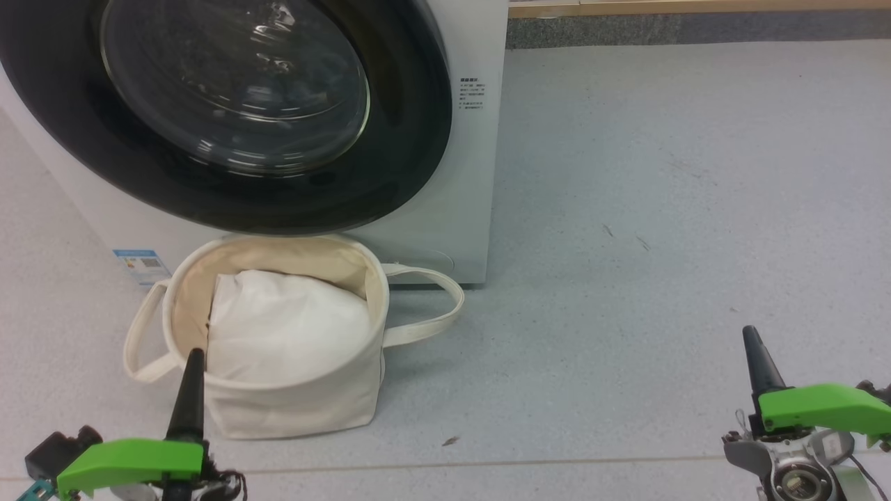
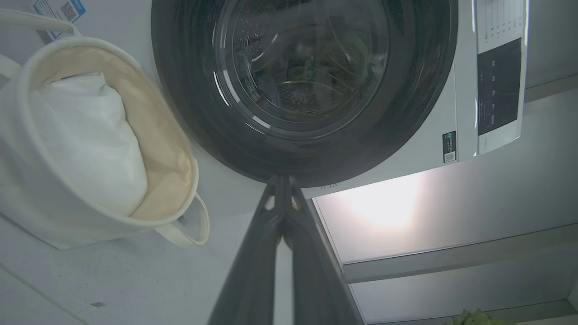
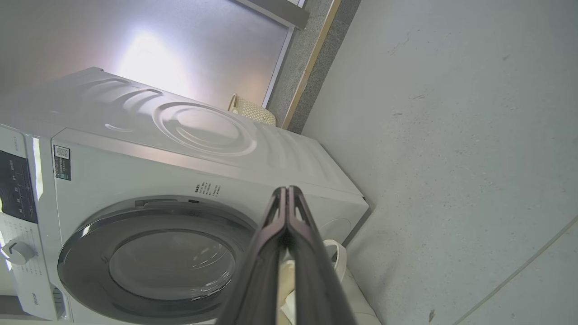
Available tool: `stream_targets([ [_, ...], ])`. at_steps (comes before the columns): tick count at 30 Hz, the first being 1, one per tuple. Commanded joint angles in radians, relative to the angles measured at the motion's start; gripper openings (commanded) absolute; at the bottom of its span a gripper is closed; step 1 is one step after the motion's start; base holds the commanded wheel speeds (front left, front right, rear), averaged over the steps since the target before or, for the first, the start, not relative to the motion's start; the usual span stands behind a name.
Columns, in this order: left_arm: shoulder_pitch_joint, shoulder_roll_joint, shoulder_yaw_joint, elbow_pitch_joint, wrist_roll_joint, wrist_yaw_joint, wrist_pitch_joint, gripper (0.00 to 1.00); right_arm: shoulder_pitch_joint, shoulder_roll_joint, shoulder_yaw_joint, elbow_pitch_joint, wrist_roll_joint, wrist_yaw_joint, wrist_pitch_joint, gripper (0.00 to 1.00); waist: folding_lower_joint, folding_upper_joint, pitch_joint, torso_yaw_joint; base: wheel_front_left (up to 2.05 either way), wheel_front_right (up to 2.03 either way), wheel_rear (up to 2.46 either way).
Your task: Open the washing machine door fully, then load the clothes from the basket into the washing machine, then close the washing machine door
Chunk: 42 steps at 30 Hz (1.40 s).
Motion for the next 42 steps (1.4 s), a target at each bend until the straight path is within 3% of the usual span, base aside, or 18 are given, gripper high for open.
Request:
stream_targets([
  [1, -0.018, 0.005, 0.032, -0.044, -0.024, 0.0, 0.009, 0.0, -0.018, -0.002, 0.005, -0.039, 0.027, 0.0, 0.008, 0.0, 0.0, 0.0, -0.001, 0.0, 0.0, 0.0, 0.0],
  [36, 0.015, -0.039, 0.064, -0.131, -0.338, 0.018, 0.113, 0.0, 0.007, 0.033, -0.042, -0.051, 0.379, 0.0, 0.102, 0.0, 0.0, 0.0, -0.017, 0.001, 0.0, 0.0, 0.0],
  [42, 0.015, -0.039, 0.064, -0.131, -0.338, 0.018, 0.113, 0.0, 0.007, 0.032, -0.04, -0.051, 0.381, 0.0, 0.1, 0.0, 0.0, 0.0, -0.017, 0.001, 0.0, 0.0, 0.0],
])
